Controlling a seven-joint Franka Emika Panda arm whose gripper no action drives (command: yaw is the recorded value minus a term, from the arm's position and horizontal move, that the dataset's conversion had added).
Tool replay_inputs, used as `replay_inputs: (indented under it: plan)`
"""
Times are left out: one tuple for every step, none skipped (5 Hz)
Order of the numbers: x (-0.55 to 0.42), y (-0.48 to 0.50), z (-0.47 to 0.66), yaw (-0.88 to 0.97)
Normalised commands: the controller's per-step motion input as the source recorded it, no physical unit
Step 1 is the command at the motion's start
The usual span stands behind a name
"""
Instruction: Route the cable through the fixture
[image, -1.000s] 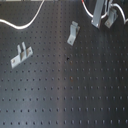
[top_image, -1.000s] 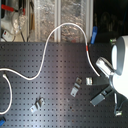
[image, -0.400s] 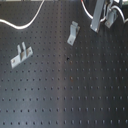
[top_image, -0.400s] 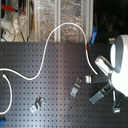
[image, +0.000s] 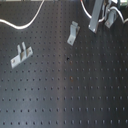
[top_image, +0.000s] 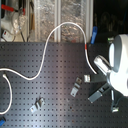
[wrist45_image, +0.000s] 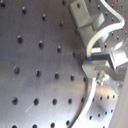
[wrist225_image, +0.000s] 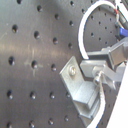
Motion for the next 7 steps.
replay_inputs:
  plan:
    - [-0.189, -0.235, 0.24, 0.00]
    - [-0.239, 0.199, 0.14, 0.09]
    - [0.066, 0.081, 0.05, 0.00]
    - [0.275, -0.054, 0.00, -0.09]
    - [0.311, -0.098, 0.00, -0.15]
    - [0.306, -0.234, -0.01, -0.06]
    - [0.146, -0.252, -0.28, 0.03]
